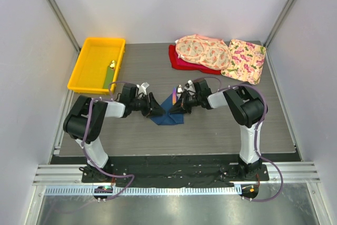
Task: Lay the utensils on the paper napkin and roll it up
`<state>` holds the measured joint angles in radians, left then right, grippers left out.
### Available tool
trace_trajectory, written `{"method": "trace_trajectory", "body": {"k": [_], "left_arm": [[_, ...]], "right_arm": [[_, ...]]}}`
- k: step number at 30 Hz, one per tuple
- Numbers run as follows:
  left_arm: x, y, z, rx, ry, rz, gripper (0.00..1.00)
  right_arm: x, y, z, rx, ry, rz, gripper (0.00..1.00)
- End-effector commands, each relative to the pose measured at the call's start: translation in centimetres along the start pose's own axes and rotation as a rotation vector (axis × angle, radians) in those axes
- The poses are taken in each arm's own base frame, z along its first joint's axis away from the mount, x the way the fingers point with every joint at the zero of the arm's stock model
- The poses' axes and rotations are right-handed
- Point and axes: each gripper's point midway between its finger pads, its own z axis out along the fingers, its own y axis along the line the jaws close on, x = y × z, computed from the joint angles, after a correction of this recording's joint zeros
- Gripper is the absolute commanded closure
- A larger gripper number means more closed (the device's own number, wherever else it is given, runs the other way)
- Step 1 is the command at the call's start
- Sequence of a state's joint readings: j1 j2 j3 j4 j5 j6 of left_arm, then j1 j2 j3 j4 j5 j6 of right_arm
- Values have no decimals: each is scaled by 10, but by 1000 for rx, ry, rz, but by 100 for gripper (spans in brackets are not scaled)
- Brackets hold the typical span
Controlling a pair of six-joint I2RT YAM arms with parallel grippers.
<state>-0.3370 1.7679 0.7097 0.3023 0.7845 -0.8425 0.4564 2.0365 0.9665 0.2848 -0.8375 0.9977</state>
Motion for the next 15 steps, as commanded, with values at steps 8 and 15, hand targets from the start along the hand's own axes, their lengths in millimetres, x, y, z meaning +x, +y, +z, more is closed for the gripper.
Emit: {"method": "trace_trajectory", "body": {"k": [8,15], "left_arm": [[-3,-32,12,87,-30,79,67],[5,-39,23,94,-12,100,75]], "right_arm": [[-8,4,7,-18,-15,-7,99],[-8,5,8,-19,-15,-7,99]]}}
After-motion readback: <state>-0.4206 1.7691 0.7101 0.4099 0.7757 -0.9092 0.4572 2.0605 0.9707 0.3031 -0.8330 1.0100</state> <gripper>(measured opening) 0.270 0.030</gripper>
